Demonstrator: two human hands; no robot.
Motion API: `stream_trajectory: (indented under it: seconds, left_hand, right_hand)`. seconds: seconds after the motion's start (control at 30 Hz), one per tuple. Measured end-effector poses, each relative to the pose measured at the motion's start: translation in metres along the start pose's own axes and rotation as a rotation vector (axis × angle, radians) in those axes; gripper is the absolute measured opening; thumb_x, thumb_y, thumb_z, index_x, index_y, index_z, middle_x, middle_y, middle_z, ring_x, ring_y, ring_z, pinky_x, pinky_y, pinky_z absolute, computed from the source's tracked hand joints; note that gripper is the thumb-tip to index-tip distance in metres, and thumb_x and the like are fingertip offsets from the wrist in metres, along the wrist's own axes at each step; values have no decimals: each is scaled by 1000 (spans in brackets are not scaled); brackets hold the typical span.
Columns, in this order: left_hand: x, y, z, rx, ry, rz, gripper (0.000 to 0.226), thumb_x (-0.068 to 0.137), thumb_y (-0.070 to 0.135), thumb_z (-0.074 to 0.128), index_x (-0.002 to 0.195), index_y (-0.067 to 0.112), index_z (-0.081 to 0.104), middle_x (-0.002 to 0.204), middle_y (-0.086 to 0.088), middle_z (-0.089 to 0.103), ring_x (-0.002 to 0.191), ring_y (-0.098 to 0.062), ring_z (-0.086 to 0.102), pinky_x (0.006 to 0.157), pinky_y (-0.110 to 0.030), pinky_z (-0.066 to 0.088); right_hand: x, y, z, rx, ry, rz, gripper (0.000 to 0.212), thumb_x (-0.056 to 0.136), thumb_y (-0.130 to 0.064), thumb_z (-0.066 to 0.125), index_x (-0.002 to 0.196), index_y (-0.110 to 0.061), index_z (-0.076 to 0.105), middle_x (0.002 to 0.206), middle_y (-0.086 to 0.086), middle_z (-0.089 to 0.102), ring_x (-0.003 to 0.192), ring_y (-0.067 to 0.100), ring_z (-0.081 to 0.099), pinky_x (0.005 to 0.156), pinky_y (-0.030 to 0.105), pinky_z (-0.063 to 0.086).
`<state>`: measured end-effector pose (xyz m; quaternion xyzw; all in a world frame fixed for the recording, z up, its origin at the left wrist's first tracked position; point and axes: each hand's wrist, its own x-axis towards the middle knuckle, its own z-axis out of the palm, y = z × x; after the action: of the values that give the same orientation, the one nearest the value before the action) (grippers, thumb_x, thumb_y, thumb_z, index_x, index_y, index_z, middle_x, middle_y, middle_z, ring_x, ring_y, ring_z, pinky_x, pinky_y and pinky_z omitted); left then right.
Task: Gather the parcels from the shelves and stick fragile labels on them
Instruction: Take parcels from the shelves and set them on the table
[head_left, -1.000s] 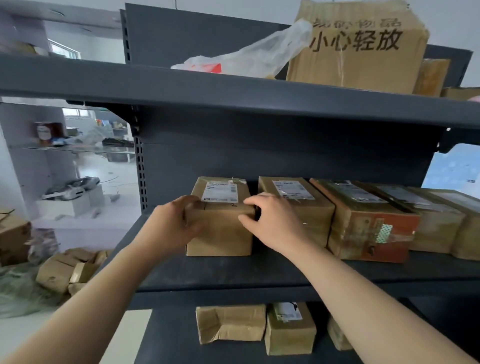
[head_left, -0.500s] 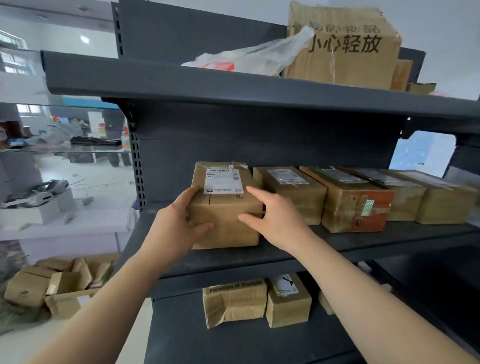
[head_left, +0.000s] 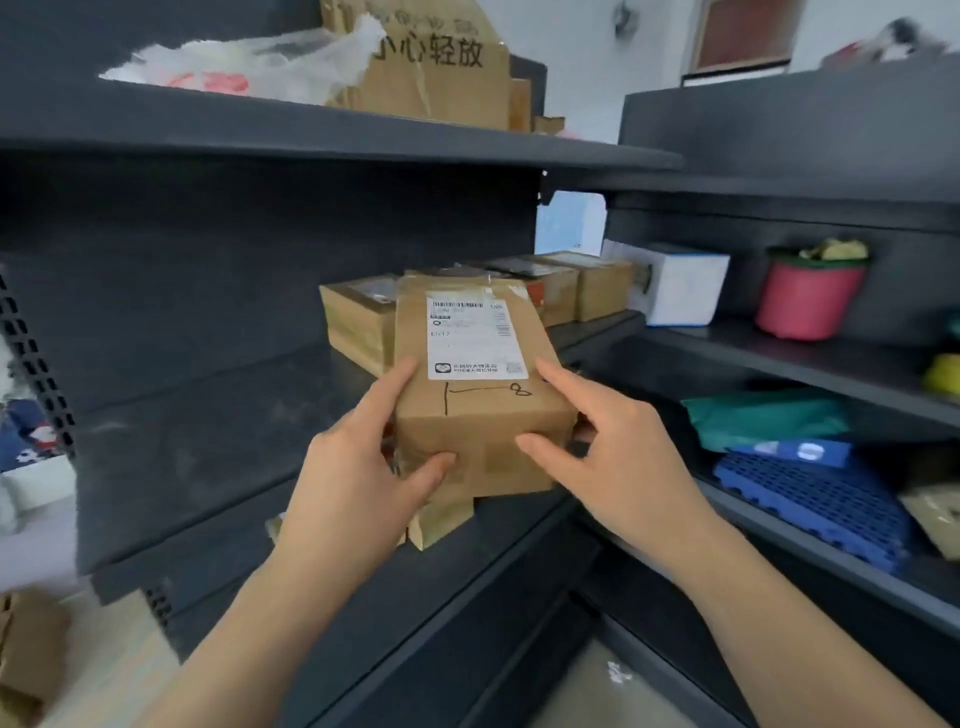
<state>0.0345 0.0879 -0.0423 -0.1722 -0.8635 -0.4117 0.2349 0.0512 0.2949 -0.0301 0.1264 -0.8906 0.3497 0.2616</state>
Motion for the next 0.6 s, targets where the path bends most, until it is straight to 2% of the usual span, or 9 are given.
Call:
stream_trajectory:
  seconds: [0.07, 0.27, 0.33, 0.4, 0.5, 0.6]
  left_hand:
    - [-7, 14, 24, -63, -79, 39, 85, 70, 29, 80, 137, 50, 32, 95, 35, 50, 87, 9, 56, 68, -3, 41]
    - [-33, 76, 104, -214, -318, 160, 84, 73, 27, 78, 139, 47, 31, 95, 39, 43, 86, 9, 54, 68, -5, 40]
    - [-45, 101, 133, -253, -384, 194, 83, 72, 26, 79, 139, 46, 32, 95, 40, 43, 85, 12, 54, 65, -3, 41]
    - [-59, 127, 161, -296, -443, 220, 83, 72, 25, 80, 138, 46, 34, 97, 34, 50, 87, 10, 55, 66, -1, 40]
    - [-85, 173, 204, -366, -547, 241, 84, 72, 25, 80, 138, 46, 33, 105, 24, 54, 94, 1, 58, 74, -7, 42]
    - [-118, 232, 251, -415, -645, 290, 84, 72, 27, 80, 137, 49, 32, 104, 27, 54, 89, 5, 57, 68, -7, 42]
  right_hand:
    - [-27, 13, -21, -65, 51, 69, 67, 81, -31, 72, 141, -25, 44, 127, -9, 58, 99, 8, 59, 88, 30, 52]
    - [-113, 50, -93, -196, 166, 308, 66, 81, -31, 73, 141, -25, 44, 115, -17, 54, 102, 9, 58, 91, 31, 50]
    - [-143, 61, -121, -244, 195, 374, 66, 82, -31, 72, 141, -26, 43, 118, -16, 55, 103, 8, 57, 92, 30, 49]
    - [-172, 71, -148, -291, 218, 440, 66, 83, -32, 70, 142, -27, 41, 124, -13, 56, 105, 7, 55, 93, 28, 48]
    - [-221, 84, -195, -352, 247, 547, 66, 84, -34, 69, 143, -33, 38, 120, -17, 55, 100, 4, 54, 87, 19, 47]
    - [-278, 97, -250, -417, 287, 650, 66, 84, -36, 68, 143, -35, 37, 114, -17, 56, 93, 5, 56, 82, 19, 47]
